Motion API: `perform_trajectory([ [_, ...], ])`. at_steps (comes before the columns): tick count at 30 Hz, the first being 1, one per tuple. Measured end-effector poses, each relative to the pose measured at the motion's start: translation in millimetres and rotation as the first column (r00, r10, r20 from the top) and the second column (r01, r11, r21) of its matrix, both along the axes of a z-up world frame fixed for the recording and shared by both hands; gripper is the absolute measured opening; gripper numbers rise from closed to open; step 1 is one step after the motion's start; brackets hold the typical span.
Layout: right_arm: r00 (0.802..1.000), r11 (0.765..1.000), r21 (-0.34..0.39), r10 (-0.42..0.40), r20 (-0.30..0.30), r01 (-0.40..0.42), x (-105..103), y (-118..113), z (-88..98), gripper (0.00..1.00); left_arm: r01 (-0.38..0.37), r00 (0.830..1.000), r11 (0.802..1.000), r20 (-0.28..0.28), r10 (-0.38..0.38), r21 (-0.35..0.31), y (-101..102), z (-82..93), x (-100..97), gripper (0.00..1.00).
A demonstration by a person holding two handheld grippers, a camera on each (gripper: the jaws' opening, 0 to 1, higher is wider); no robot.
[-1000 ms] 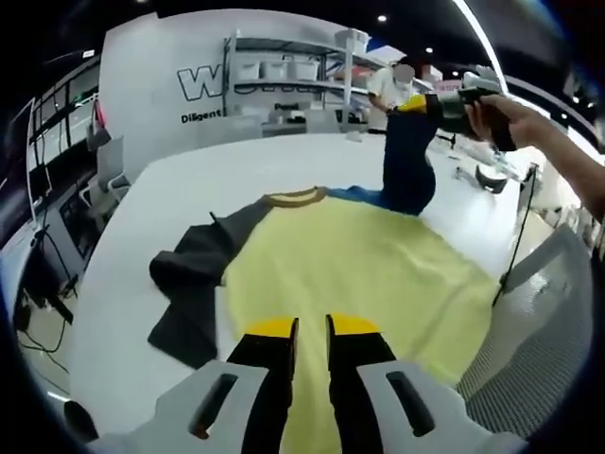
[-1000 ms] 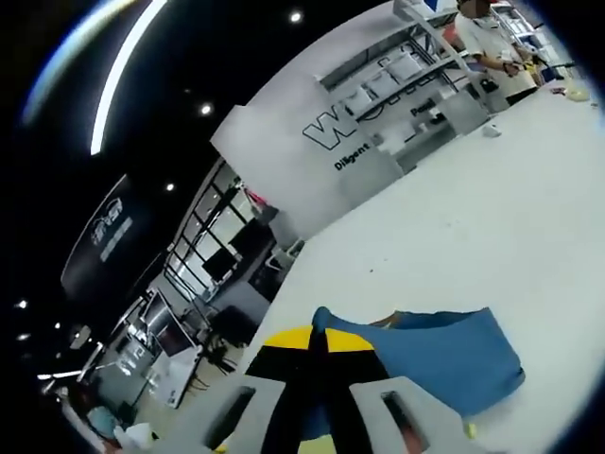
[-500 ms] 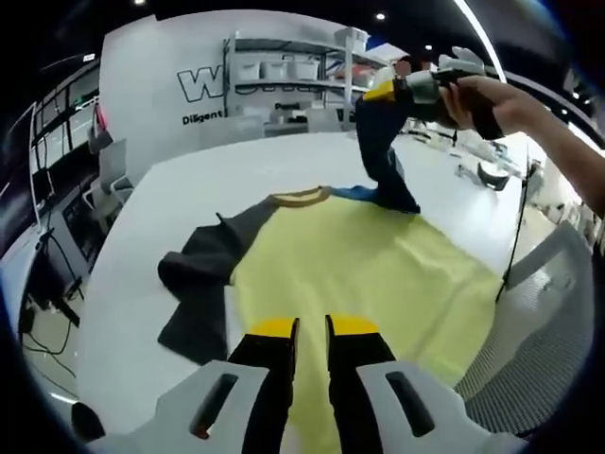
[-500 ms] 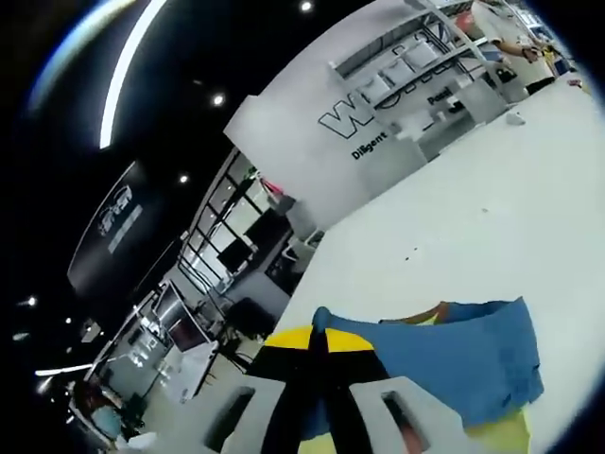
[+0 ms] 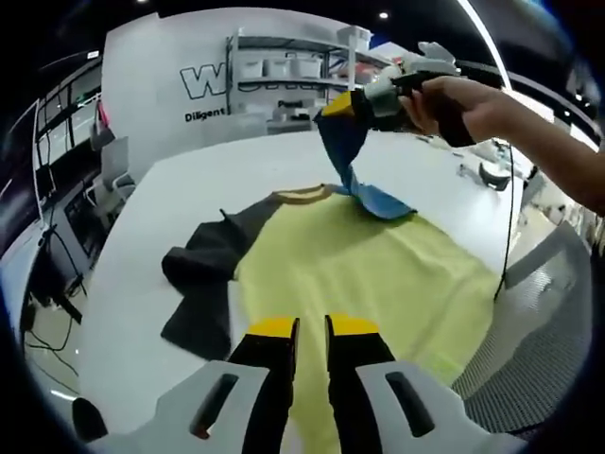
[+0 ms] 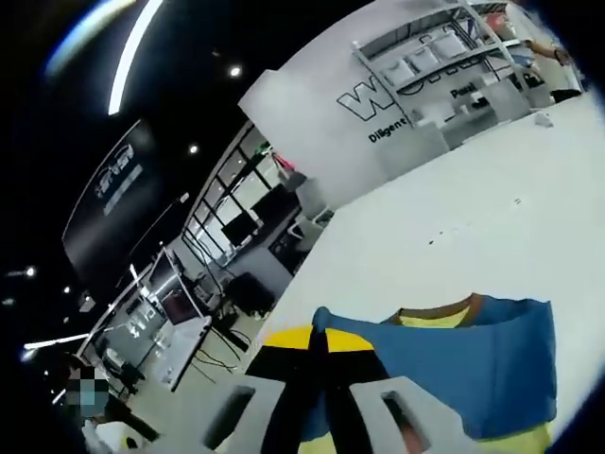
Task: Fold the garment on the visible template until the final outline fits inside the template.
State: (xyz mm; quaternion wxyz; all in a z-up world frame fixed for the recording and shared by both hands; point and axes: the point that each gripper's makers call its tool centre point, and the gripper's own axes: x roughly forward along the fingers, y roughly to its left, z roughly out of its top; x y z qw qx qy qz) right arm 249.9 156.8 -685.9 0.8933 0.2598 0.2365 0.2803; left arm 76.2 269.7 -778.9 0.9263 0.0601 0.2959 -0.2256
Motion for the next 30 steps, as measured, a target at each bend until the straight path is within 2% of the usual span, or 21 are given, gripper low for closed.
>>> perform_trajectory([
  [4, 1.0, 0.999, -0.043, 0.017, -0.024, -0.018, 8, 3, -21.0, 0.0, -0.001, 1.0, 1.0, 0.002, 0.001, 0.0, 0, 1.8, 1.1, 0.1],
  [7, 0.998, 0.998, -0.043, 0.032, -0.056, -0.035, 8, 8, -33.3, 0.0, -0.007, 1.0, 1.0, 0.001, 0.007, 0.002, 3, 1.8, 2.1, 0.1],
  [14, 0.993, 0.995, -0.059, 0.069, -0.098, -0.075, 9, 22, -52.0, 0.0, -0.022, 1.0, 1.0, -0.004, 0.022, 0.003, 8, 1.0, 2.2, 0.1],
  [24, 0.973, 0.984, -0.092, 0.132, -0.187, -0.151, 6, 49, -87.9, 0.0, -0.033, 0.999, 0.999, -0.013, 0.033, -0.007, 7, -1.0, -0.4, 0.1],
  [25, 0.973, 0.981, -0.105, 0.144, -0.182, -0.165, 7, 52, -90.3, 0.0, -0.033, 0.999, 0.999, -0.015, 0.033, -0.008, 7, -1.5, -0.7, 0.1],
  [27, 0.977, 0.964, -0.2, 0.145, -0.153, -0.175, 11, 49, -101.3, 0.0, -0.035, 0.999, 0.999, -0.018, 0.034, -0.007, 6, -1.9, -1.7, 0.1],
  [28, 0.971, 0.963, -0.193, 0.153, -0.185, -0.188, 8, 53, -106.9, 0.0, -0.034, 0.999, 0.999, -0.02, 0.034, -0.009, 6, -2.5, -2.1, 0.1],
  [30, 0.968, 0.966, -0.172, 0.161, -0.192, -0.194, 8, 59, -110.8, 0.0, -0.034, 0.999, 0.999, -0.022, 0.034, -0.01, 6, -2.9, -2.2, 0.1],
])
